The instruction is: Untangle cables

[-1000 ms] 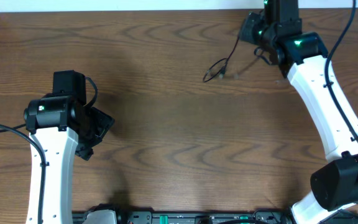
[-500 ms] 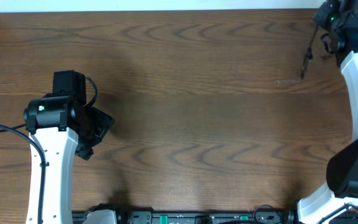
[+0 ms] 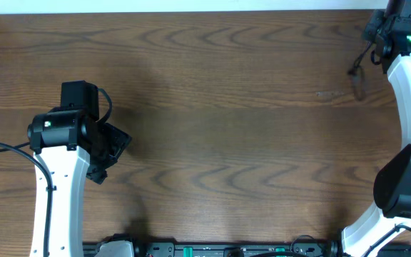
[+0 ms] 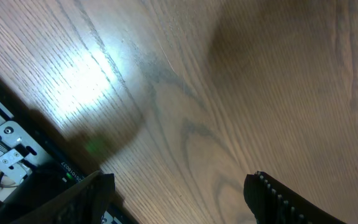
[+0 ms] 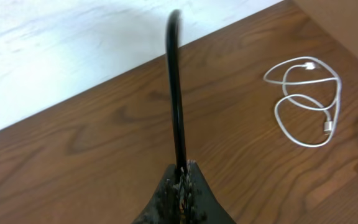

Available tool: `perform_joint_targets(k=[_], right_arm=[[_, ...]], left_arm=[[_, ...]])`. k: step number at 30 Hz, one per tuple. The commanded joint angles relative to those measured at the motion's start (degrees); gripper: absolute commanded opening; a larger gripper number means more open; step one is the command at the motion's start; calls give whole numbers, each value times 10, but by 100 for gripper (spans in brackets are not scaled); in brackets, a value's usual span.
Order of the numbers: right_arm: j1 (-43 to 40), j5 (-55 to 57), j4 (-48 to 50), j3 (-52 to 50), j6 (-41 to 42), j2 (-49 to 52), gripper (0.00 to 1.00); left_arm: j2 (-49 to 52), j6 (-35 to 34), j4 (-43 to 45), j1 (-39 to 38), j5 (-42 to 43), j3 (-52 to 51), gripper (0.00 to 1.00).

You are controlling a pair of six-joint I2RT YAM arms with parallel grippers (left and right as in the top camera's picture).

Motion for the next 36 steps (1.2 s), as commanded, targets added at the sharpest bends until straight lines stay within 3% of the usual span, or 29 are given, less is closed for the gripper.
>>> perform_joint_targets(k=[1, 16, 17, 18, 19, 22, 24, 30, 36], right_arm=[[-6, 28, 13, -1, -2, 41, 1], [-10, 23, 23, -1, -3, 192, 2], [-10, 23, 24, -1, -3, 192, 7], [-12, 23, 22, 4, -4, 185, 42], [-14, 23, 19, 9, -9, 179, 63], [-20, 23, 5, 35, -18, 147, 88], [-23, 20, -8, 55, -18, 124, 94], [-30, 1, -44, 80, -19, 78, 99], [-31, -69, -204, 80, -20, 75, 99]], left_arm=[[-5, -5, -3, 2, -1, -3, 73], [-5, -5, -4, 2, -2, -3, 73], [-5, -5, -3, 2, -1, -3, 73], [-5, -5, -3, 2, -1, -3, 73], [-5, -5, -3, 2, -1, -3, 73], [-5, -5, -3, 2, -1, -3, 73], [-5, -5, -3, 2, -1, -3, 73], [-5, -5, -3, 2, -1, -3, 73], [-5, -5, -5, 2, -1, -3, 73]])
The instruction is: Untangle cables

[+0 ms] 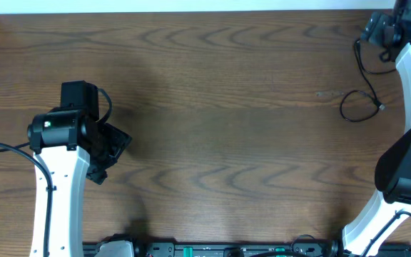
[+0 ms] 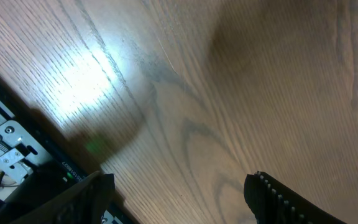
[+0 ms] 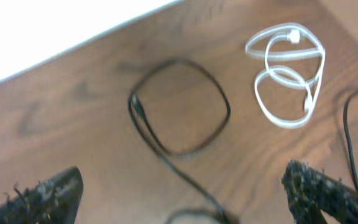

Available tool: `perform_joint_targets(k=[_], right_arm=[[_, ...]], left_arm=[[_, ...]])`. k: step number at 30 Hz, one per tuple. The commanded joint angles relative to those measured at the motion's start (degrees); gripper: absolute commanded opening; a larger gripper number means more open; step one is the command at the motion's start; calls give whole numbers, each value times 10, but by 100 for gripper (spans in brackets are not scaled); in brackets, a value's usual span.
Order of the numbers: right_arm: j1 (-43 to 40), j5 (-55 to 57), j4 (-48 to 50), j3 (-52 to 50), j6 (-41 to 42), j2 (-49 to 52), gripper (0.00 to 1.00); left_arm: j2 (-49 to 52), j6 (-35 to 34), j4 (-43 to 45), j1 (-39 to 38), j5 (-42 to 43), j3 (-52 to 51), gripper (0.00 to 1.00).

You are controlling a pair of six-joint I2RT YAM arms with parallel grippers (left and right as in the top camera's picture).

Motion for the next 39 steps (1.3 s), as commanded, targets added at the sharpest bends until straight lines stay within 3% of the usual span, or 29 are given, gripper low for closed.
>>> perform_joint_targets(k=[1, 6, 10, 14, 17, 19, 21, 25, 26, 27, 33, 35, 39], right_arm=[[-1, -67, -78, -5, -3, 11, 99], [0, -194, -251, -25, -3, 11, 99], [3, -188, -264, -65, -3, 11, 99], [3, -161, -210, -135, -3, 11, 99], [3, -138, -118, -208, -4, 11, 98], [3, -133, -70, -239, -4, 11, 96], [3, -134, 1, -282, -15, 11, 83], [3, -134, 50, -322, -15, 11, 84], [3, -134, 55, -326, -15, 11, 80], [3, -133, 64, -334, -20, 11, 62], [3, -92, 102, -344, -31, 11, 20], [3, -77, 125, -339, -31, 11, 1], [-2, -65, 148, -308, -30, 11, 1]], left_arm=[[-5, -5, -4, 2, -1, -3, 73], [-5, -5, -3, 2, -1, -3, 73], [-5, -5, -4, 2, -1, -3, 73], [-5, -5, -4, 2, -1, -3, 73], [-5, -5, -4, 2, -1, -3, 73], [-5, -5, -4, 2, -1, -3, 73], [-5, -5, -4, 2, -1, -3, 73], [-5, -5, -4, 2, -1, -3, 73], [-5, -5, -4, 2, -1, -3, 73], [-5, -5, -4, 2, -1, -3, 73], [-5, -5, -4, 2, -1, -3, 73], [-5, -5, -4, 2, -1, -3, 73], [-5, -5, -4, 2, -1, -3, 73]])
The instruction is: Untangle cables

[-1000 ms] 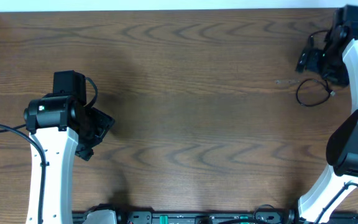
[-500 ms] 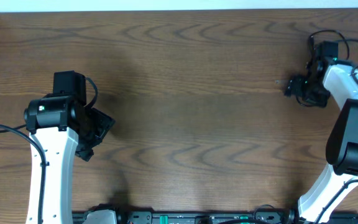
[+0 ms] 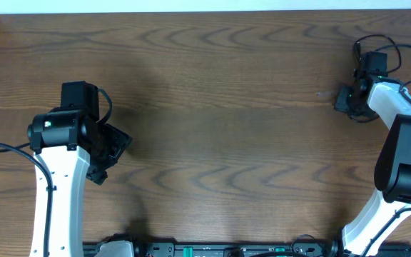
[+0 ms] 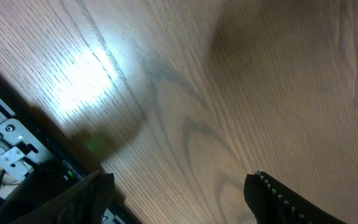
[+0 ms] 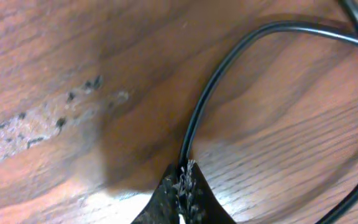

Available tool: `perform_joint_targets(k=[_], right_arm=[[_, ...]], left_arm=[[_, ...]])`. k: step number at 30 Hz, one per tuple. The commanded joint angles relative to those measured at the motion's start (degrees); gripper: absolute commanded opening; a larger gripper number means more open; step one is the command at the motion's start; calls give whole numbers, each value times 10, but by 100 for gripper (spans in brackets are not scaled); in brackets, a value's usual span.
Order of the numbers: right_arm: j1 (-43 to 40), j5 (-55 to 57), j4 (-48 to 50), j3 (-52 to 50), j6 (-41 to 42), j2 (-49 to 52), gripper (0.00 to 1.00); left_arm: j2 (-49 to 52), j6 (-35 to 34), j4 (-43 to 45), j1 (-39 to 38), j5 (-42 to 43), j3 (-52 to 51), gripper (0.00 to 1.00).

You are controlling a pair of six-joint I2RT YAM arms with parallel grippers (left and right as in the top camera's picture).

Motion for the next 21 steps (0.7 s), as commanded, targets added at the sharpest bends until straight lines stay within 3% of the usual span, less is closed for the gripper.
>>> perform_joint_targets(k=[1, 14, 15, 16, 17, 18, 19, 21], right_arm=[[-7, 25, 7, 38, 8, 9, 1], [-16, 25, 37, 144, 94, 9, 1], [-17, 25, 36, 144, 102, 9, 11], [-18, 24, 33, 144, 106, 9, 40], [-19, 24, 32, 144, 106, 9, 57], [-19, 24, 25, 144, 106, 9, 87], [-19, 25, 17, 144, 102, 9, 97], [-23, 25, -9, 146, 99, 8, 99]], left_arm=[[-5, -5, -2, 2, -3, -2, 73], [-5, -5, -2, 2, -3, -2, 72], [-5, -5, -3, 2, -3, -2, 73], [-5, -5, -4, 2, -3, -2, 73], [-5, -5, -5, 2, -3, -2, 73], [-5, -5, -7, 2, -3, -2, 73], [-5, -5, -7, 2, -3, -2, 73], [-5, -5, -7, 2, -3, -2, 73]])
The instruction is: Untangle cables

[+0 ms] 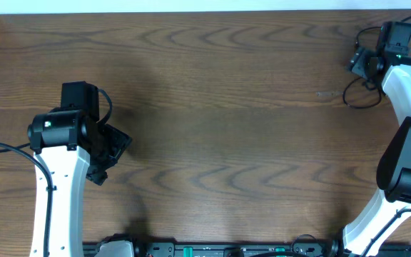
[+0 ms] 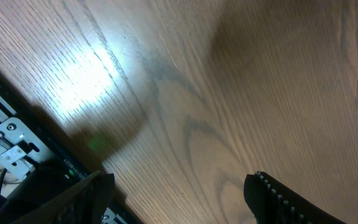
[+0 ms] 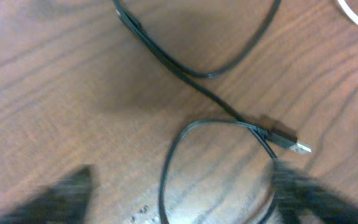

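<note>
A thin black cable (image 3: pixel 197 73) lies in loose loops on the wooden table at the back right, its USB plug (image 3: pixel 284 138) flat on the wood. The overhead view shows one loop (image 1: pixel 346 95) just in front of my right gripper (image 1: pixel 360 63). That gripper (image 3: pixel 179 199) hovers open over the loops, its blurred fingers (image 3: pixel 61 193) on either side of one loop and holding nothing. A white cable lies apart at the far right. My left gripper (image 2: pixel 179 199) stands open over bare wood at the left.
The white cable reaches the table's right edge. A pale wall runs along the table's back edge (image 1: pixel 191 10). Below the left gripper (image 1: pixel 109 151) is the front rail with electronics (image 2: pixel 5 149).
My right gripper was shut on the black cable low over the table; now it is open, farther back and higher, with the cable lying loose below. The left arm has not moved.
First my right gripper held the black cable up at the back right corner. Then it was open above the cable lying in loops beside the white one. Later it was shut on the cable again nearer the front, and now it is open. The left arm stayed still throughout.
</note>
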Available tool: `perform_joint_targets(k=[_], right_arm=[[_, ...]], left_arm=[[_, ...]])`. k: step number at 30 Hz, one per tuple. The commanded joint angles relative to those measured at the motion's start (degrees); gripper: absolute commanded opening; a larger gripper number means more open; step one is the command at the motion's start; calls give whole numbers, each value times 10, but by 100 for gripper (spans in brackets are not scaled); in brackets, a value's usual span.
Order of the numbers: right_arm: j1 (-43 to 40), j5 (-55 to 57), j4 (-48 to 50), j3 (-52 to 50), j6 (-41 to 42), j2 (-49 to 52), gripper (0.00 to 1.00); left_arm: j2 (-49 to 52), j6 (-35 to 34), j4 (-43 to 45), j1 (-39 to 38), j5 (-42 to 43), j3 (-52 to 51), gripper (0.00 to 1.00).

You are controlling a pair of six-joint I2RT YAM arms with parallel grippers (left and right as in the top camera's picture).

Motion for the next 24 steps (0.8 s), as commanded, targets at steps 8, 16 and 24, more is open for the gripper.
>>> perform_joint_targets(k=[8, 16, 24], right_arm=[[-28, -63, -151, 56, 11, -76, 99], [-24, -151, -229, 56, -15, -268, 99], [41, -150, -334, 12, -54, -437, 99]], left_arm=[[-28, 171, 24, 2, 108, -2, 70], [-174, 243, 55, 2, 178, -2, 72], [-283, 242, 41, 2, 178, -2, 71]])
